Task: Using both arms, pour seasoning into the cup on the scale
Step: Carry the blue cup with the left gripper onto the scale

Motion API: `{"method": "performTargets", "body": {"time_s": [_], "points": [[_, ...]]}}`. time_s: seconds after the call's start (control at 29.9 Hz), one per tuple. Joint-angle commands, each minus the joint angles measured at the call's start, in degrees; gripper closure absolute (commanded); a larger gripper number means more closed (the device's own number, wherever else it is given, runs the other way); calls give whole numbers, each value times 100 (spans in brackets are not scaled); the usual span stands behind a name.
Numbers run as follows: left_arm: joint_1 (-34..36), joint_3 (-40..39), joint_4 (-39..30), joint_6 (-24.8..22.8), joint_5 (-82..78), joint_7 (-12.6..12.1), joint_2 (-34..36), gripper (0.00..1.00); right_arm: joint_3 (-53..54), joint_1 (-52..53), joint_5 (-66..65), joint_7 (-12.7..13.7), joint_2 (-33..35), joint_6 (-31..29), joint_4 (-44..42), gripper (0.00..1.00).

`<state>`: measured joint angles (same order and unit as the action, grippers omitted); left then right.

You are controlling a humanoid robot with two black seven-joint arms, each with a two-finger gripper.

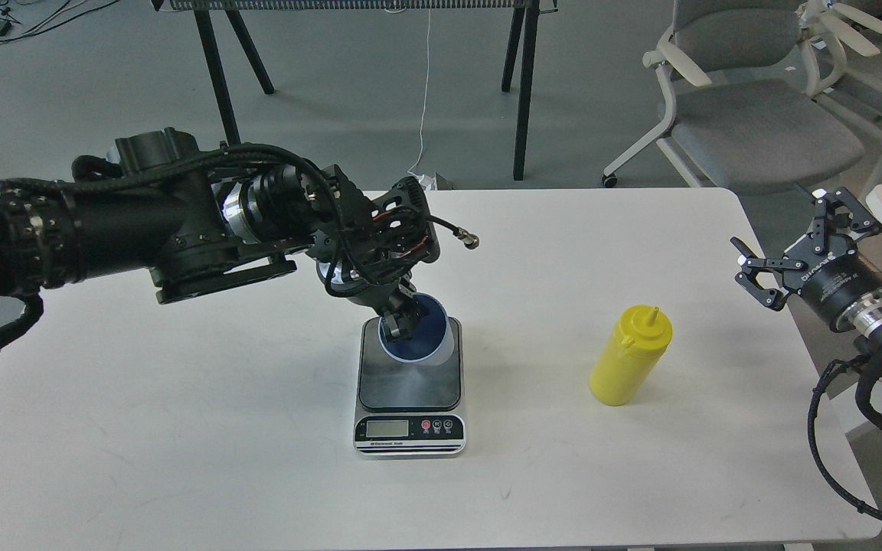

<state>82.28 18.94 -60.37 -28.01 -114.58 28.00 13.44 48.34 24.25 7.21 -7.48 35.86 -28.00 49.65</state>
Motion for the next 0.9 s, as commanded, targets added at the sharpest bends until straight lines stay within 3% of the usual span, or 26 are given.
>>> {"method": "performTargets", "body": {"time_s": [0.0, 0.87], "points": [[-10, 13, -1, 1, -12, 0, 1, 92, -1, -43, 0, 1, 8, 0, 1, 2], [-98, 110, 131, 1, -21, 0, 9, 87, -1, -113, 0, -78, 8, 0, 1, 2]]}}
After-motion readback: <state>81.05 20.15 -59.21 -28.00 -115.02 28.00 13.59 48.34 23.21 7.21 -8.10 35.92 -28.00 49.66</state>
